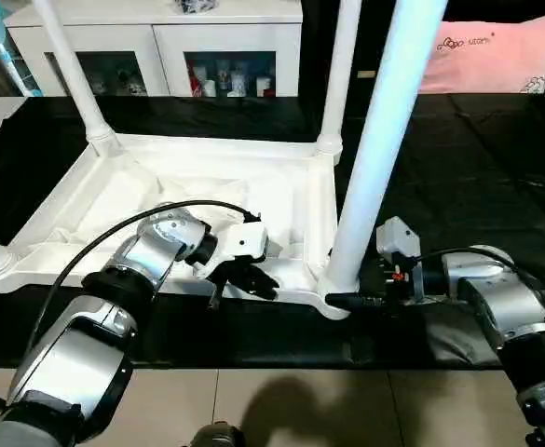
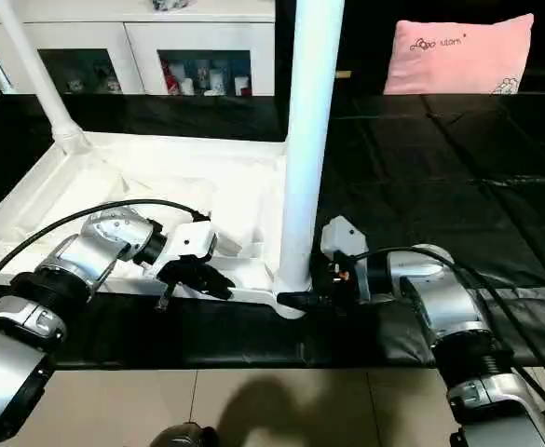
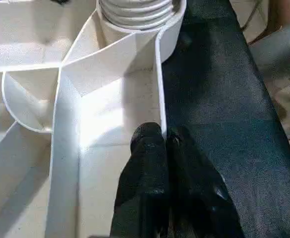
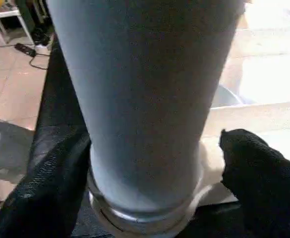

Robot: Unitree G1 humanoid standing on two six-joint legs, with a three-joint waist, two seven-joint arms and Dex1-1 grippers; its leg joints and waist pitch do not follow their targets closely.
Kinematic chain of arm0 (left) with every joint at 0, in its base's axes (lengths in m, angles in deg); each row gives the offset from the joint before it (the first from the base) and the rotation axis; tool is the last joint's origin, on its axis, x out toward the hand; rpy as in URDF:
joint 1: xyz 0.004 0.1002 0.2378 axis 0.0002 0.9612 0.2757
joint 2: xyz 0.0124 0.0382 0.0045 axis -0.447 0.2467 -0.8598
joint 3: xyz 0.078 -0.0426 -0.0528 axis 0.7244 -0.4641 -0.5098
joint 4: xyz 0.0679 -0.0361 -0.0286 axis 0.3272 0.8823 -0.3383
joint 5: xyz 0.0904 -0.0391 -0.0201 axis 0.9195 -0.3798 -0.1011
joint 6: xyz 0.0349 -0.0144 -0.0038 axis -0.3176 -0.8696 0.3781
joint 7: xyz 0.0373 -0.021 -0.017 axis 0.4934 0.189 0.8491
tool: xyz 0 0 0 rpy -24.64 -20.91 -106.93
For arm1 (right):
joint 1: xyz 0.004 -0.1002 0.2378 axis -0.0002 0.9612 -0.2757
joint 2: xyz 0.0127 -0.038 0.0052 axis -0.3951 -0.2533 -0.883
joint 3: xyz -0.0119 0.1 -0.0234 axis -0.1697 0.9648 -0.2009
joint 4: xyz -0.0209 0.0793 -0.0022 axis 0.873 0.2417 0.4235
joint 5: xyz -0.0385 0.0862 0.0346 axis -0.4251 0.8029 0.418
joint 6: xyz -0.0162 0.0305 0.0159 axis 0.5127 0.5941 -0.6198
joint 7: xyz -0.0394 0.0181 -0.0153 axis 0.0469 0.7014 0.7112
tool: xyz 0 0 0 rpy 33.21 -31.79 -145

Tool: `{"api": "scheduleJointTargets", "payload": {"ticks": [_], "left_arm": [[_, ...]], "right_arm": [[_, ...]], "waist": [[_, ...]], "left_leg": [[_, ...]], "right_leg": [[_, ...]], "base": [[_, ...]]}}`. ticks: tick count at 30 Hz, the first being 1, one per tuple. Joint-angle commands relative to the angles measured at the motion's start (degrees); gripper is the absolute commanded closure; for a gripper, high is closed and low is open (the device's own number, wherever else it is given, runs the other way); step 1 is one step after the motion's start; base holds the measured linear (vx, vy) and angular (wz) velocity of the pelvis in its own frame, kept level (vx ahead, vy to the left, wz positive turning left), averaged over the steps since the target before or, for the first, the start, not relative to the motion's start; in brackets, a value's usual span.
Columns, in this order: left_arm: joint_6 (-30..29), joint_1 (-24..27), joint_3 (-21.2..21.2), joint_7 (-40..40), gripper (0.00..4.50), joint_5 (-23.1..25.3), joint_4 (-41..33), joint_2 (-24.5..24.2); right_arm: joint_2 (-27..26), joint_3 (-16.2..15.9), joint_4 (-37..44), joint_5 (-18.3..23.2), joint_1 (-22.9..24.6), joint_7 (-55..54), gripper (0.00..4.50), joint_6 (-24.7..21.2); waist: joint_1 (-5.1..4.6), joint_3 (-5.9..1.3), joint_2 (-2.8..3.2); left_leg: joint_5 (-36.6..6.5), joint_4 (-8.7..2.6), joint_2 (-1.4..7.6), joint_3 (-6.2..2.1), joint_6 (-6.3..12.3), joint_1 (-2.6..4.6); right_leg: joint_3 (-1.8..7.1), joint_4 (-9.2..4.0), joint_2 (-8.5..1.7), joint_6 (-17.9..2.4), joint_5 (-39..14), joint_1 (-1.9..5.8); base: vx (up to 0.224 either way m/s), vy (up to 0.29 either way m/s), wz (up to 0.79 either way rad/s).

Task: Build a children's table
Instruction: Rotate leg to tighten

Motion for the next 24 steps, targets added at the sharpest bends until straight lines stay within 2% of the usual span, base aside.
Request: {"api": "scheduleJointTargets", "payload": {"ticks": [1, 3, 10, 18, 22, 23, 24], "left_arm": [[0.5, 0.2, 1.6, -2.6, 4.5, 0.1, -2.6, 0.5], [0.3, 0.3, 1.6, -2.8, 4.5, 0.1, -2.9, 0.4], [0.2, 0.1, 1.6, -3.0, 4.5, 0.1, -2.6, 0.3], [-0.2, 0.0, 1.3, -2.4, 4.5, 0.1, -2.2, 0.3], [-4.2, -0.2, -0.4, 1.6, 4.5, -0.4, -1.1, 1.3], [-7.0, -0.6, -2.2, 4.8, 4.5, -1.4, -0.4, 2.5], [-8.2, -0.7, -2.9, 6.0, 4.5, -1.8, -0.3, 2.9]], "right_arm": [[0.1, -0.3, -0.5, 0.5, -1.3, 1.3, 0.83, -0.2], [0.0, -0.3, -1.1, 0.4, -1.4, 2.0, 0.9, 0.0], [0.0, -0.4, -1.5, 0.6, -1.3, 3.3, 1.6, -0.1], [-0.3, -0.3, -1.5, 1.1, -0.3, 3.9, 1.75, -0.4], [-1.8, 0.7, -0.8, 1.5, 1.1, 0.2, 1.76, -2.7], [-3.2, 1.5, -0.9, 1.5, 1.9, -3.1, 1.76, -3.2], [-3.9, 1.8, -1.2, 1.2, 2.1, -5.0, 1.76, -3.9]], "waist": [[-0.53, -4.55, -0.85], [-0.52, -4.57, -0.92], [-0.49, -4.61, -0.75], [-0.47, -4.67, -0.67], [-0.49, -4.6, -0.64], [-0.6, -4.54, -0.75], [-0.61, -4.32, -0.86]], "left_leg": [[-9.6, -3.22, 2.79, -0.76, 5.56, 1.72], [-9.4, -3.23, 2.81, -0.78, 5.55, 1.66], [-9.5, -3.16, 2.74, -0.8, 5.49, 1.69], [-9.4, -3.11, 2.74, -0.82, 5.54, 1.7], [-9.6, -3.17, 2.74, -0.84, 5.34, 1.71], [-9.8, -3.22, 2.76, -0.79, 5.16, 1.72], [-11.1, -3.28, 2.65, -0.78, 4.62, 1.77]], "right_leg": [[2.42, -3.95, -4.38, -14.5, -3.7, 2.36], [2.42, -3.9, -4.39, -14.5, -3.7, 2.42], [2.4, -3.93, -4.33, -14.5, -3.8, 2.4], [2.36, -3.85, -4.35, -14.9, -3.1, 2.46], [2.34, -3.85, -4.3, -15.0, -3.4, 2.42], [2.37, -3.92, -4.31, -15.0, -3.8, 2.4], [2.35, -4.18, -4.35, -14.9, -6.1, 2.27]], "base": [[0.0, 0.0, 0.0], [0.0, 0.0, 0.0], [0.0, 0.0, 0.0], [0.0, 0.0, 0.0], [0.0, 0.0, 0.0], [0.0, 0.0, 0.0], [0.0, 0.0, 0.0]]}}
